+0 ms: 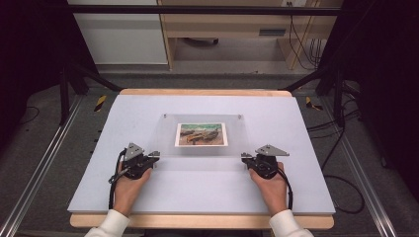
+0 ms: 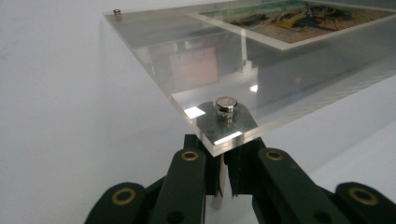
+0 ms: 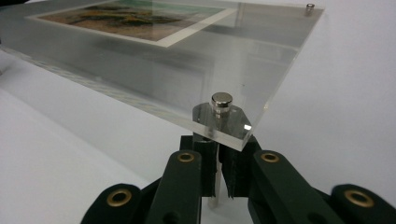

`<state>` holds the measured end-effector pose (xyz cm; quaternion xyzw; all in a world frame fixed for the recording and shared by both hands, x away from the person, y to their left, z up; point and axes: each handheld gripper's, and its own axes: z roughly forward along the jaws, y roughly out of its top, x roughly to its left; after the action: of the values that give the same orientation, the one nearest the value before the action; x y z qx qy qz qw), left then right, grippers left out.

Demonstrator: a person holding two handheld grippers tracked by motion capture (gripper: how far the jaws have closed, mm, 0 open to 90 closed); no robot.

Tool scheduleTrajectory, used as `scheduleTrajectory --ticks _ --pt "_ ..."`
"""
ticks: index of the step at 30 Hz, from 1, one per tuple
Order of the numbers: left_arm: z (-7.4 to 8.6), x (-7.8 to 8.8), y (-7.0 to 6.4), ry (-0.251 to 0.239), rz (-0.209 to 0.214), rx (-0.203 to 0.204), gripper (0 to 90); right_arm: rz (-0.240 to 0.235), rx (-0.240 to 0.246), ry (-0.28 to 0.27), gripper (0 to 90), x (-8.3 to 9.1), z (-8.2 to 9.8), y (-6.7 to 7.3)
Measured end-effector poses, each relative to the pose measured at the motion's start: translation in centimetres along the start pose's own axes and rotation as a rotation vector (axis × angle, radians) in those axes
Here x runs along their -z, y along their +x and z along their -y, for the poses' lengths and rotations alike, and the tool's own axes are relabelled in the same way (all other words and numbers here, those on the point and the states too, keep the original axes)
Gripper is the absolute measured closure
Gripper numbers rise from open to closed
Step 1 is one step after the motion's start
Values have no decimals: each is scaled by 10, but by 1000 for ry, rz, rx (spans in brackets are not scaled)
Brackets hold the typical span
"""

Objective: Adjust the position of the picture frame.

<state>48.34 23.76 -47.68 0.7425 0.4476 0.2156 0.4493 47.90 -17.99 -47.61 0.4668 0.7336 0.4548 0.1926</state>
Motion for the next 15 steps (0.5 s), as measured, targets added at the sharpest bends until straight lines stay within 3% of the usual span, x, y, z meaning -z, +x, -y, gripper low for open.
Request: scheduleTrajectory --ticks 10,15 --pt "1 0 -1 -2 -19 -23 806 -9 -6 5 828 -1 2 -1" --pt "2 5 2 -6 -13 -9 584 -12 -27 20 581 8 6 -6"
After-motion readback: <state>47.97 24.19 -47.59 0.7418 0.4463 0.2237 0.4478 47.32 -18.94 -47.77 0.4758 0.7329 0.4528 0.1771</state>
